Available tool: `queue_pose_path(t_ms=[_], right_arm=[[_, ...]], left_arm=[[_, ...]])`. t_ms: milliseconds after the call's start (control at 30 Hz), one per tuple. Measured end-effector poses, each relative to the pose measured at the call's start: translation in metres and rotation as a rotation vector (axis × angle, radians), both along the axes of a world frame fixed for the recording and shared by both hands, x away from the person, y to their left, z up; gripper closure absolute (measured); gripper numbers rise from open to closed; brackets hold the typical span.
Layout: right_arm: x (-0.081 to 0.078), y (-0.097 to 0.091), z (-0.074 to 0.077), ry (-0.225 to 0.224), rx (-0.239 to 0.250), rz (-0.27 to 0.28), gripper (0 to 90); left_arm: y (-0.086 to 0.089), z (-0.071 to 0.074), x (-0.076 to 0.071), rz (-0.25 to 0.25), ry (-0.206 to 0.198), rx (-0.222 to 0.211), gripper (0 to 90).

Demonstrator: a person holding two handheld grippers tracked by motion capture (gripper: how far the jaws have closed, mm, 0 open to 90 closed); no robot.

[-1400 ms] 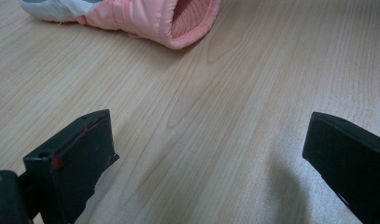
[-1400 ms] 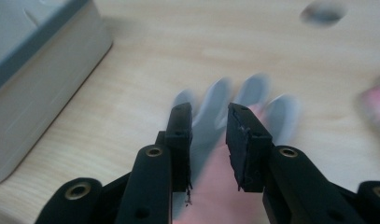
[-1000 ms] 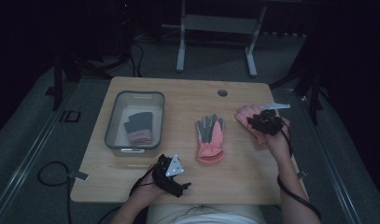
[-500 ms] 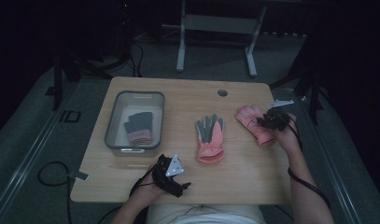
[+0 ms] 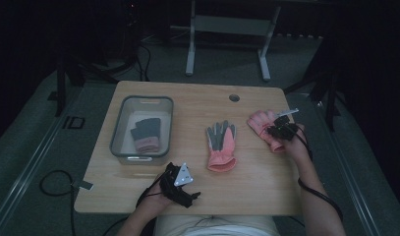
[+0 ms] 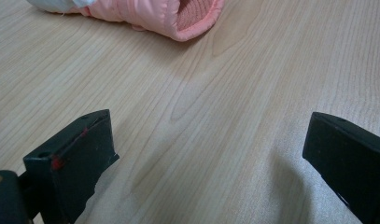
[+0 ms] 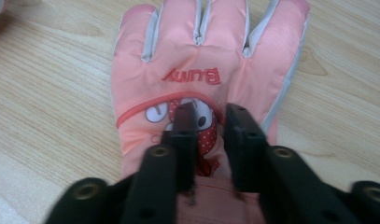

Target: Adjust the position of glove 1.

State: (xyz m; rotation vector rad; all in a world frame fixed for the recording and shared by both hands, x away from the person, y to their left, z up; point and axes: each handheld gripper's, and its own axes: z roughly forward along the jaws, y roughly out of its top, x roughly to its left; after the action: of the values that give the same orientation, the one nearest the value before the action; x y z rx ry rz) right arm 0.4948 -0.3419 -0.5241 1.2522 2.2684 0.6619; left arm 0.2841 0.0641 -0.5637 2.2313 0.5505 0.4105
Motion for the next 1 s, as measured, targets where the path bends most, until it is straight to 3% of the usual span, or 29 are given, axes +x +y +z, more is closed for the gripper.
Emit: queue_pose_path(t_ms=[167, 267, 367, 467, 533, 700, 867, 1000], right_arm=[[-0.006, 0.007, -0.002, -0.047, -0.02, -0.053, 82.7], [-0.01, 0.01, 0.002, -0.061, -0.008, -0.096, 85.8], [-0.015, 0.01, 0.015, -0.073, 0.044, -0.146, 86.5], [-0.025, 0.013, 0.033, -0.128, 0.073, -0.18, 86.5], [-0.032, 0.015, 0.046, -0.142, 0.121, -0.194, 86.6], [-0.052, 0.021, 0.072, -0.156, 0.186, -0.261, 86.5], [-0.076, 0.025, 0.085, -0.155, 0.247, -0.305, 86.5], [-0.092, 0.03, 0.086, -0.146, 0.261, -0.325, 86.6]], left_arm=[[-0.001, -0.001, 0.0, -0.005, 0.006, 0.0, 1.9], [-0.001, 0.0, -0.001, -0.009, 0.004, 0.0, 1.8], [0.0, 0.0, 0.0, -0.007, 0.004, 0.0, 1.9], [0.0, -0.001, 0.0, -0.012, 0.009, -0.007, 1.9], [0.0, -0.001, 0.0, -0.012, 0.006, -0.003, 1.9], [-0.001, 0.0, -0.001, -0.015, 0.006, -0.004, 1.9], [-0.001, 0.0, -0.001, -0.017, 0.009, -0.003, 1.9], [-0.001, 0.0, -0.001, -0.021, 0.008, -0.003, 1.9]])
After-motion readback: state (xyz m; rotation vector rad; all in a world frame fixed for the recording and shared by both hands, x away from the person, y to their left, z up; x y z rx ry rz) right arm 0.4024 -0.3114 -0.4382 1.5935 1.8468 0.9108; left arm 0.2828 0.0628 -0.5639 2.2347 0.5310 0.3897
